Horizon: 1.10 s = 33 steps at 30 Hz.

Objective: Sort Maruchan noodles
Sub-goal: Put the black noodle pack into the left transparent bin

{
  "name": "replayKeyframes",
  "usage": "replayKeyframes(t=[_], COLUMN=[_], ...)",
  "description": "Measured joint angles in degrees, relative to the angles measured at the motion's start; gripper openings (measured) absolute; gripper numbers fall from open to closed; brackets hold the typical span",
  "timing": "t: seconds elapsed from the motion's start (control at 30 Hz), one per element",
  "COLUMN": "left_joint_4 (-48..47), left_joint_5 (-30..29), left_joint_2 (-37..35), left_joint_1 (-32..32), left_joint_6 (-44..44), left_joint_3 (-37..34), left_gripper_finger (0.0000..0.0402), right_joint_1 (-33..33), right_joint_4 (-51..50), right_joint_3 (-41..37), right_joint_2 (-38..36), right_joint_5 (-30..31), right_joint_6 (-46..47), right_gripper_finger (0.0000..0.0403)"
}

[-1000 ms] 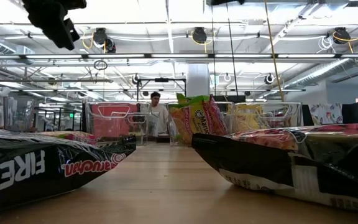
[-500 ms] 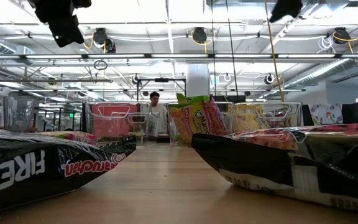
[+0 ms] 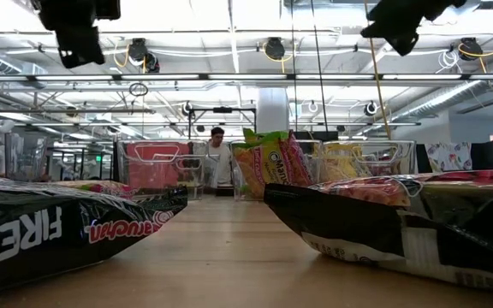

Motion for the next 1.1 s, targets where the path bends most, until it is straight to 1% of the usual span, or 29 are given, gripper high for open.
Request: replayKeyframes(t=[0.07,0.23,0.43,0.5,0.63,0.8,0.9,0.97,1.1], left_joint_4=[-2.75,-7.43,-7.63,-7.57,-7.57,-7.53,-7.53,-7.55,-9.56], left_joint_5=[0.08,-0.57,-0.82,-0.83,-1.71,-7.4,-9.2,-8.53,-2.37], left_joint_2=[0.04,0.05,1.43,3.01,7.86,14.5,17.66,19.32,20.87], left_joint_1=[-0.8,-2.45,-4.64,-6.07,-10.17,-15.0,-16.62,-17.64,-19.95], left_joint_6=[-1.0,-3.92,-6.43,-4.72,2.72,9.42,9.93,8.84,8.12], left_joint_3=[0.0,0.0,0.0,0.0,0.0,-0.01,-0.02,-0.01,-0.01], left_gripper_finger=[0.0024,0.0024,0.0024,0.0024,0.0024,0.0024,0.0024,0.0024,0.0024], right_joint_1=[0.57,1.06,1.02,1.01,0.99,0.99,0.99,0.99,0.99], right_joint_4=[3.17,6.91,9.18,9.12,9.1,9.11,9.1,9.1,9.1], right_joint_3=[-0.97,-1.17,-1.17,-1.17,-1.17,-1.17,-1.17,-1.17,-1.17], right_joint_2=[0.08,0.2,0.17,0.2,0.2,0.2,0.2,0.2,0.2], right_joint_5=[0.0,0.09,0.2,0.2,0.2,0.22,0.22,0.22,0.22], right_joint_6=[-0.02,-0.05,-0.73,-1.26,-1.58,-1.58,-1.59,-1.6,-1.88], right_gripper_finger=[0.013,0.013,0.013,0.013,0.013,0.013,0.013,0.013,0.013])
